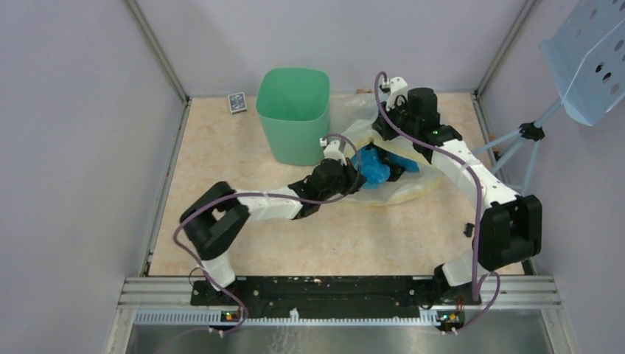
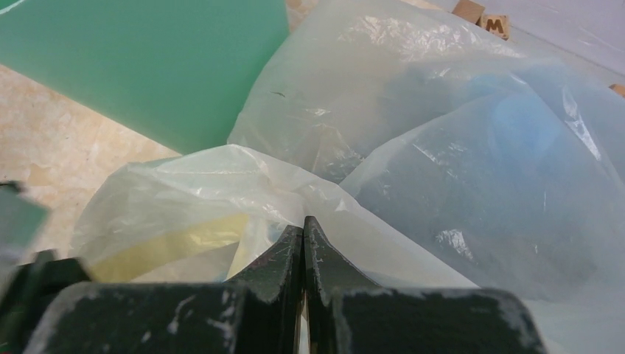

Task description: Put the trash bags into the trash bin

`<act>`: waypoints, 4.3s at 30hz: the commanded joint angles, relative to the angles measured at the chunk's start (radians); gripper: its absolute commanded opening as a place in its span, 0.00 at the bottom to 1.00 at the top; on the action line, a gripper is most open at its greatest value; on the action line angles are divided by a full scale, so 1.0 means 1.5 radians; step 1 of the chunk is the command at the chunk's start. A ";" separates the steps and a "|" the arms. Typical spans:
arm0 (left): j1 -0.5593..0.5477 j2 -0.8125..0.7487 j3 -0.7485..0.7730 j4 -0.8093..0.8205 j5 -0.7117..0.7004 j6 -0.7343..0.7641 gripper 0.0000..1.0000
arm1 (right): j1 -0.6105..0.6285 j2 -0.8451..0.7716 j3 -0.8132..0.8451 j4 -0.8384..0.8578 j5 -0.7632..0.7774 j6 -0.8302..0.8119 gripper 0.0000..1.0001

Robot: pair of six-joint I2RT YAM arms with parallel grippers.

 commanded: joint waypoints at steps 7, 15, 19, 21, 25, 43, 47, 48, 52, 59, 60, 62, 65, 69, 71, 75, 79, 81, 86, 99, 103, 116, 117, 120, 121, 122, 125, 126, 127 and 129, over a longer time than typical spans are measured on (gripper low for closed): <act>-0.002 -0.352 -0.007 -0.366 0.184 0.280 0.00 | 0.015 -0.007 -0.060 0.021 -0.042 0.073 0.00; 0.002 -0.454 0.165 -0.784 0.060 0.302 0.00 | 0.088 -0.001 -0.183 0.093 0.012 0.153 0.00; 0.010 -0.529 0.202 -0.821 -0.010 0.300 0.00 | 0.088 0.058 -0.197 0.124 0.047 0.214 0.00; 0.015 -0.547 0.212 -0.835 -0.048 0.306 0.00 | 0.087 0.092 -0.182 0.119 0.072 0.227 0.02; 0.028 -0.554 0.215 -0.864 -0.114 0.313 0.00 | 0.040 0.167 -0.135 0.090 0.094 0.270 0.00; 0.159 -0.575 0.074 -0.748 0.039 0.340 0.00 | -0.166 0.423 0.257 -0.006 0.181 0.292 0.07; 0.180 -0.570 0.053 -0.726 0.095 0.348 0.00 | -0.162 0.343 0.227 0.010 0.202 0.292 0.33; 0.181 -0.571 0.049 -0.719 0.121 0.350 0.00 | -0.157 0.309 0.198 0.019 0.206 0.293 0.44; 0.181 -0.575 0.037 -0.690 0.153 0.349 0.00 | -0.128 0.194 0.119 -0.033 0.163 0.269 0.59; 0.183 -0.557 0.046 -0.652 0.203 0.328 0.00 | -0.015 -0.036 -0.040 -0.062 0.087 0.188 0.80; 0.183 -0.554 0.050 -0.648 0.208 0.323 0.00 | 0.012 -0.069 -0.068 -0.051 0.082 0.182 0.82; 0.183 -0.547 0.063 -0.643 0.207 0.307 0.00 | 0.045 -0.139 -0.131 -0.026 0.058 0.161 0.83; 0.183 -0.541 0.080 -0.630 0.209 0.280 0.00 | 0.058 -0.233 -0.246 0.055 -0.051 0.152 0.83; 0.187 -0.546 0.085 -0.593 0.236 0.235 0.00 | 0.095 -0.346 -0.408 0.195 -0.164 0.177 0.83; 0.188 -0.548 0.089 -0.582 0.247 0.219 0.00 | 0.144 -0.381 -0.453 0.239 -0.158 0.181 0.84; 0.188 -0.551 0.099 -0.567 0.279 0.189 0.00 | 0.241 -0.398 -0.529 0.346 -0.112 0.175 0.84; 0.188 -0.555 0.101 -0.537 0.329 0.148 0.00 | 0.283 -0.362 -0.544 0.415 -0.054 0.185 0.84; 0.188 -0.554 0.104 -0.528 0.346 0.134 0.00 | 0.290 -0.348 -0.538 0.447 -0.042 0.195 0.84; 0.188 -0.552 0.111 -0.535 0.346 0.131 0.00 | 0.300 -0.334 -0.509 0.468 -0.052 0.196 0.54; 0.197 -0.523 -0.001 -0.656 0.025 0.266 0.00 | 0.278 -0.444 -0.471 0.195 0.103 0.303 0.00; 0.204 -0.532 -0.082 -0.613 0.023 0.245 0.00 | 0.212 -0.489 -0.462 0.118 0.135 0.377 0.00; 0.245 -0.560 -0.184 -0.581 0.014 0.228 0.00 | 0.043 -0.455 -0.443 -0.047 0.195 0.545 0.00; 0.246 -0.565 -0.186 -0.581 0.021 0.228 0.00 | 0.042 -0.443 -0.437 -0.058 0.219 0.552 0.00; 0.247 -0.580 -0.192 -0.570 0.074 0.235 0.00 | 0.043 -0.399 -0.419 -0.041 0.162 0.515 0.11; 0.246 -0.583 -0.194 -0.561 0.105 0.238 0.00 | 0.041 -0.386 -0.410 -0.031 0.130 0.494 0.16; 0.247 -0.586 -0.192 -0.558 0.139 0.237 0.00 | 0.042 -0.374 -0.401 -0.024 0.098 0.473 0.22; 0.247 -0.592 -0.188 -0.557 0.195 0.226 0.00 | 0.043 -0.334 -0.370 -0.031 0.037 0.419 0.42; 0.248 -0.593 -0.188 -0.557 0.200 0.222 0.00 | 0.043 -0.319 -0.362 -0.044 0.028 0.409 0.50; 0.248 -0.596 -0.188 -0.558 0.198 0.219 0.00 | 0.043 -0.308 -0.356 -0.057 0.017 0.398 0.54; 0.249 -0.597 -0.189 -0.560 0.185 0.214 0.00 | 0.043 -0.292 -0.357 -0.071 -0.015 0.381 0.56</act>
